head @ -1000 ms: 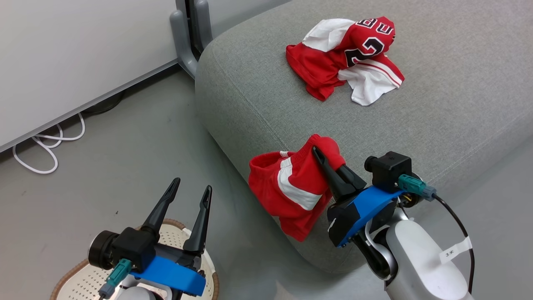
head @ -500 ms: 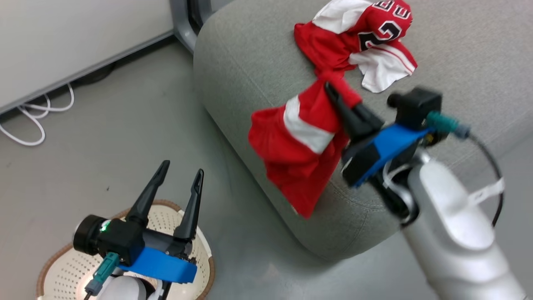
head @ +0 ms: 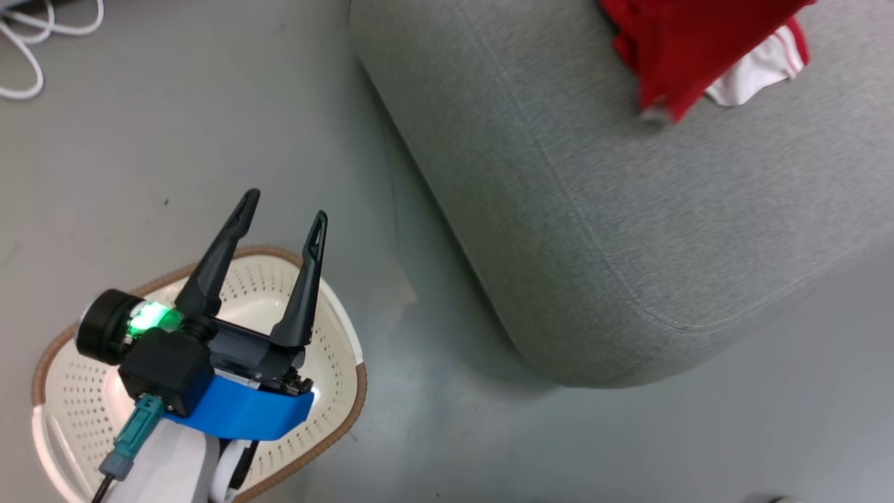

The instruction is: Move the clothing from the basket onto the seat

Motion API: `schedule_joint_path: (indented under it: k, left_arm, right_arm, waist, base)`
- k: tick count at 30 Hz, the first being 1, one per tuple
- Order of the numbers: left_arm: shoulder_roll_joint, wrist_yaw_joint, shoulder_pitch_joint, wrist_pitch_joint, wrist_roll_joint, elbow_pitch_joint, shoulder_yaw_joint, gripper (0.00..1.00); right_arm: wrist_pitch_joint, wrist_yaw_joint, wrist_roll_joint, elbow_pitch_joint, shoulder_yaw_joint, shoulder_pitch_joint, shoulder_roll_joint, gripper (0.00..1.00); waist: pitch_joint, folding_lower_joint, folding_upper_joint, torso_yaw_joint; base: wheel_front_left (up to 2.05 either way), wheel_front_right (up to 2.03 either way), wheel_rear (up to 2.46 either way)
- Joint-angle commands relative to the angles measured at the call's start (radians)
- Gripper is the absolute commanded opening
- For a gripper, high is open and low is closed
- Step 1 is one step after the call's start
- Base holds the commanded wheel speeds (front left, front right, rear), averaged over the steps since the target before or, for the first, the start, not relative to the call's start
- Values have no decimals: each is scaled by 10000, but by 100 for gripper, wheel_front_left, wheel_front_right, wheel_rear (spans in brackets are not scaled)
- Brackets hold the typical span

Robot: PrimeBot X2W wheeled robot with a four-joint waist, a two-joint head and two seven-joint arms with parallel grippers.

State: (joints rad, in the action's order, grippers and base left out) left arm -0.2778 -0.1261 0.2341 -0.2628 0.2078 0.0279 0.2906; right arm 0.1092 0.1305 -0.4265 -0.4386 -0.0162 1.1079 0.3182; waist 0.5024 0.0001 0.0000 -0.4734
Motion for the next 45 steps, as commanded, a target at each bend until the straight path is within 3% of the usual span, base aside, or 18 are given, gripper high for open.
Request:
schedule_joint_path:
  k: [1, 8, 17, 18, 19, 20, 31, 45]
  left_arm:
    - [-122, -74, 199, -28, -79, 106, -34, 100]
    - [-428, -75, 582, -28, -245, 689, 107, 100]
    - [-515, -20, 695, -29, -469, 1194, 122, 100]
    - [-531, 9, 678, -29, -497, 1176, 109, 100]
    - [-545, 13, 663, -29, -523, 1157, 102, 100]
    - [-541, 24, 654, -29, -526, 1142, 99, 100]
    - [-183, 22, 601, -29, -327, 714, 14, 100]
    - [841, -34, -288, -29, 263, -422, -444, 100]
  right_arm:
    - [-76, 5, 60, -60, 103, 267, 63, 0]
    - [-882, 5, 1308, -1314, 1544, 822, 576, 0]
    - [-2186, 4, 2082, -3786, 3201, 250, -14, 0]
    - [-2277, 4, 2160, -4069, 3300, 199, -86, 9]
    - [-2331, 5, 2240, -4334, 3360, 176, -139, 44]
    - [-2395, 4, 2293, -4567, 3456, 196, -150, 100]
    - [-3325, 4, 3264, -6035, 3704, 277, -308, 100]
    - [-3703, 4, 3986, -6406, 2660, -1475, -389, 100]
  waist:
    - [578, -1, 0, 356]
    - [1604, -1, 0, 820]
    - [2259, -1, 0, 1368]
    - [2285, -1, 0, 1416]
    - [2294, -1, 0, 1455]
    - [2292, -1, 0, 1492]
    - [1562, -1, 0, 1730]
    - [-1086, -1, 0, 2088]
  base:
    - [0, 0, 0]
    - [0, 0, 0]
    - [0, 0, 0]
    - [0, 0, 0]
    - [0, 0, 0]
    - [0, 0, 0]
    - [0, 0, 0]
    - [0, 0, 0]
